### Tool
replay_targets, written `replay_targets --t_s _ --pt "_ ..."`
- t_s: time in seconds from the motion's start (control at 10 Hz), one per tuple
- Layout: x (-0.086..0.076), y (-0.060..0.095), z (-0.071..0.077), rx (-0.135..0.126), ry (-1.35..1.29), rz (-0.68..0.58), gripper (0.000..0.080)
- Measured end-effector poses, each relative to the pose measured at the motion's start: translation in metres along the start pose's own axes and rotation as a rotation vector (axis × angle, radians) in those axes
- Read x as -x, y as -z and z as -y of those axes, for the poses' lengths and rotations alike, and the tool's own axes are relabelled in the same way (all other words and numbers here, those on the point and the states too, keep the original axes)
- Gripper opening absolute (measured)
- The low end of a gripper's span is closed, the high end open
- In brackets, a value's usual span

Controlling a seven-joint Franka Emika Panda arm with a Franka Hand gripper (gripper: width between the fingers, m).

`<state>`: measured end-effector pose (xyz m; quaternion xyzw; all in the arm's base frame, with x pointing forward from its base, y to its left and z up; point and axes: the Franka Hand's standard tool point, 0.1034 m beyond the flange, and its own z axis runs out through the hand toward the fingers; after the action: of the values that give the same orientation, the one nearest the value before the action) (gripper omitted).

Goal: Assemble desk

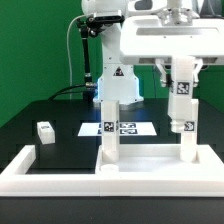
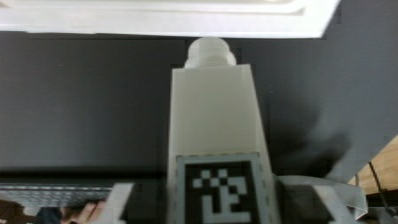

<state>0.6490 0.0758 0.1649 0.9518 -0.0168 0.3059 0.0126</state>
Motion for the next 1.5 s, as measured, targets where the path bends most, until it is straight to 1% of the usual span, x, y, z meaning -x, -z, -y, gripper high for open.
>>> replay_targets --t_s 0.1,0.2,0.4,0.7,0.8,1.0,1.1,1.5 --pt "0.001 -0.006 0.012 -0.006 0.001 0.001 0.0288" --pt "0.004 -0.007 0.017 -0.009 0.007 0.006 0.0288" --pt "0.006 -0.007 0.015 -0.009 0.012 0.008 0.0288" --pt "0.009 -0.009 0.015 -0.008 0.015 0.011 0.0288" --pt "0.017 -0.012 0.017 -0.009 0.02 0.023 0.0288" --pt "0.027 -0.022 0.02 -0.006 0.03 0.039 0.0288" --pt "0.03 -0.023 0.023 -0.008 0.034 0.043 0.0288" --pt "0.03 -0.03 0.023 -0.003 0.039 0.046 0.0288"
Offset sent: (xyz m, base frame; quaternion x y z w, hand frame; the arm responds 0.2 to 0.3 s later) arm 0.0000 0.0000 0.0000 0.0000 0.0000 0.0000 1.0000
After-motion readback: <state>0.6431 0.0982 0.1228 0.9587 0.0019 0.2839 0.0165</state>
